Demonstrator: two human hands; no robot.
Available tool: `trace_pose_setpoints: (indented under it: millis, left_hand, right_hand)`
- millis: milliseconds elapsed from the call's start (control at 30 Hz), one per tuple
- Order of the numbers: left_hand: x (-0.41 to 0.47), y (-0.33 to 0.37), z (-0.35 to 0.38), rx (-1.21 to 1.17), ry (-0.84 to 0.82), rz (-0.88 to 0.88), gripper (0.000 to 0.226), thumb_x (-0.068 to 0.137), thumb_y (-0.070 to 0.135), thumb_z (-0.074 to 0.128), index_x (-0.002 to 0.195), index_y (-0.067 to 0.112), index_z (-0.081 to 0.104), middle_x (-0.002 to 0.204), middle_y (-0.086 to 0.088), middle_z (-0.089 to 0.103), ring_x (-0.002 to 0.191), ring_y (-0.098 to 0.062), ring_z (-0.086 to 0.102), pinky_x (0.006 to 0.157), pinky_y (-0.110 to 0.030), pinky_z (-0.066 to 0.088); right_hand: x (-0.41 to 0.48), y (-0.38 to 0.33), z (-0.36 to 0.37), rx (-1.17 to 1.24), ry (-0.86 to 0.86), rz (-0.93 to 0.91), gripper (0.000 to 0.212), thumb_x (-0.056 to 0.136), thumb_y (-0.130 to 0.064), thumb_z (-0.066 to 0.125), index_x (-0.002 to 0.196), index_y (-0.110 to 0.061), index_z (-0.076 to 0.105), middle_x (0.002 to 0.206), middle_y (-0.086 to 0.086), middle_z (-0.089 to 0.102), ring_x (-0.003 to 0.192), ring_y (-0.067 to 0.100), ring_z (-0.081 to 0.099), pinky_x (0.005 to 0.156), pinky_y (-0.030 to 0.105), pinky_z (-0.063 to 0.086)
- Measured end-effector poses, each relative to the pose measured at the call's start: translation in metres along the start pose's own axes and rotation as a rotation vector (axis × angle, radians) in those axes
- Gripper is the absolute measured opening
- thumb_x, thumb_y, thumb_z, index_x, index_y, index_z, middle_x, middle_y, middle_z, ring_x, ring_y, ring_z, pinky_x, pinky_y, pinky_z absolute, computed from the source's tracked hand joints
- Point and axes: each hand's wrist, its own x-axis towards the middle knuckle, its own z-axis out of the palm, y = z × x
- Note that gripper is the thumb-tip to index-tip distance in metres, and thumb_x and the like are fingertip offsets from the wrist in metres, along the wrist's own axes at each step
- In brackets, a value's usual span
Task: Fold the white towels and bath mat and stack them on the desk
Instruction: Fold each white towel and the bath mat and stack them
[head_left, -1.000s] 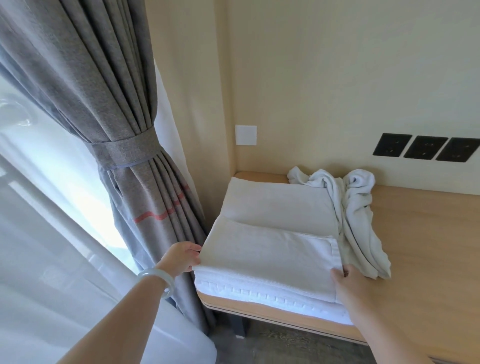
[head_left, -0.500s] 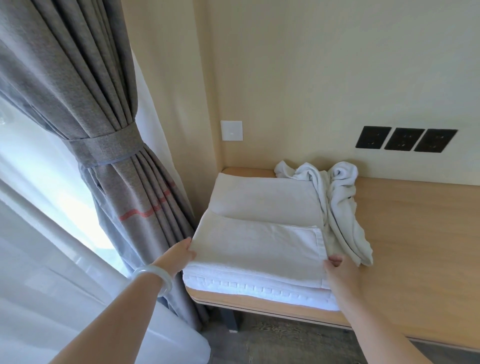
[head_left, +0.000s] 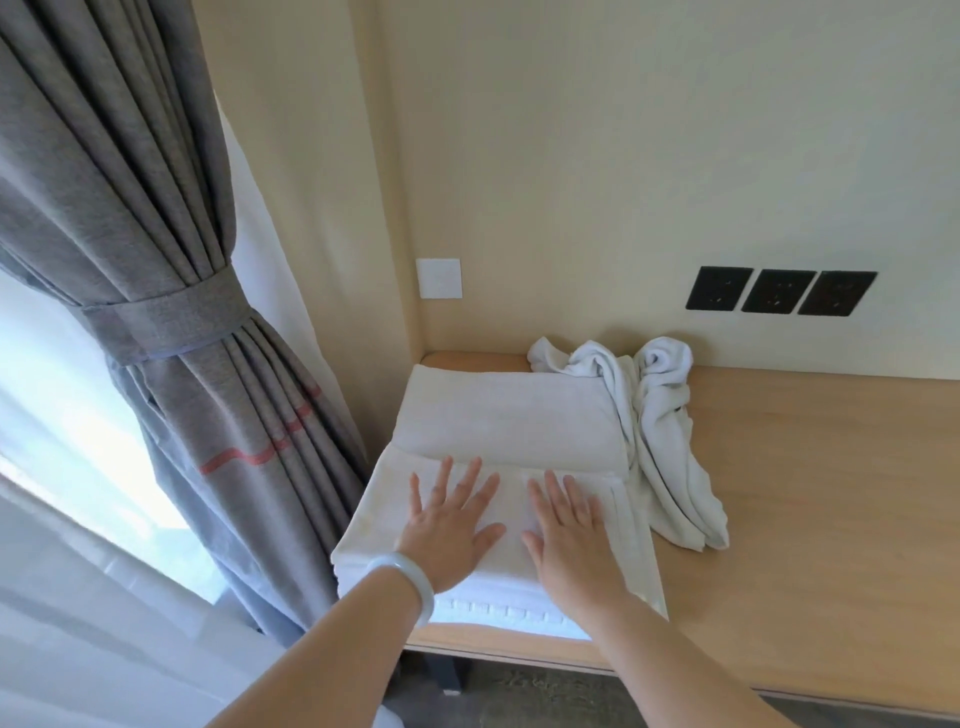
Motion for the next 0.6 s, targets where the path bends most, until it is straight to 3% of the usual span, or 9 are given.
trace_pose_setpoints:
  millis: [67,100,167,233,300,400,500,600]
  left_hand:
    - [0.0,-0.011,0.011,-0.059,-0.008,-0.083,0.092,0.065,0.077,-0.021,0.149,0.043,-0.017,0.158,0.012,-0.025,0.147,-0.028,-0.021,0.113,-0.058,-0.013]
    - [-0.001,-0.019,0.017,-0.07,0.004,-0.11,0.093,0.062,0.08,-0.024,0.148,0.044,-0.02,0.157,0.013,-0.026,0.147,-0.027,-0.022,0.113,-0.058,-0.013]
    - [-0.006,-0.034,0.024,-0.07,0.049,-0.149,0.093,0.061,0.084,-0.026,0.146,0.045,-0.023,0.156,0.013,-0.027,0.146,-0.023,-0.024,0.115,-0.054,-0.015]
    - [-0.008,-0.044,0.029,-0.074,0.086,-0.169,0.09,0.065,0.084,-0.025,0.146,0.046,-0.022,0.156,0.014,-0.025,0.145,-0.02,-0.025,0.115,-0.051,-0.018]
    - [-0.008,-0.046,0.032,-0.075,0.113,-0.191,0.085,0.075,0.083,-0.015,0.15,0.044,-0.011,0.159,0.012,-0.013,0.146,-0.02,-0.016,0.114,-0.05,-0.017]
    - [-0.01,-0.043,0.032,-0.049,0.02,-0.223,0.073,0.091,0.075,0.011,0.154,0.036,0.017,0.159,0.003,0.024,0.146,-0.027,0.019,0.113,-0.051,-0.007]
    - [-0.008,-0.041,0.028,-0.035,0.004,-0.218,0.07,0.094,0.07,0.017,0.146,0.029,0.041,0.147,0.0,0.047,0.134,-0.029,0.045,0.108,-0.054,0.01]
    - [0.004,-0.036,0.024,-0.042,0.052,-0.198,0.068,0.095,0.066,0.014,0.135,0.028,0.053,0.138,0.001,0.057,0.13,-0.024,0.046,0.101,-0.053,0.024]
  right_hand:
    - [0.004,0.015,0.014,0.002,-0.029,0.09,0.109,0.06,-0.07,-0.042,0.153,-0.023,-0.009,0.156,0.003,-0.023,0.147,0.024,-0.019,0.113,0.036,-0.021]
    - [0.004,0.022,0.018,-0.001,-0.025,0.128,0.106,0.066,-0.072,-0.036,0.154,-0.021,-0.004,0.159,0.007,-0.016,0.148,0.024,-0.012,0.113,0.036,-0.018]
    - [0.002,0.031,0.022,-0.04,-0.025,0.168,0.088,0.089,-0.07,-0.008,0.152,-0.016,0.021,0.16,0.012,0.016,0.148,0.025,0.012,0.114,0.036,0.0]
    - [-0.002,0.034,0.025,-0.006,-0.056,0.2,0.073,0.098,-0.062,0.012,0.147,-0.013,0.036,0.154,0.012,0.032,0.143,0.023,0.024,0.112,0.037,0.012]
    - [-0.002,0.032,0.026,0.016,-0.048,0.186,0.071,0.098,-0.06,0.015,0.147,-0.013,0.036,0.154,0.012,0.032,0.142,0.022,0.023,0.112,0.037,0.014]
    - [-0.002,0.031,0.028,0.026,-0.05,0.171,0.072,0.098,-0.061,0.014,0.146,-0.013,0.039,0.153,0.011,0.035,0.142,0.021,0.025,0.112,0.037,0.014]
    - [0.0,0.033,0.02,0.082,-0.107,0.176,0.083,0.094,-0.067,0.006,0.143,-0.011,0.043,0.15,0.012,0.039,0.141,0.016,0.02,0.114,0.03,0.007]
    - [0.009,0.04,0.005,0.336,-0.066,0.153,0.123,0.059,-0.09,-0.019,0.154,-0.018,0.01,0.162,0.002,0.004,0.145,0.009,-0.01,0.114,0.019,-0.009]
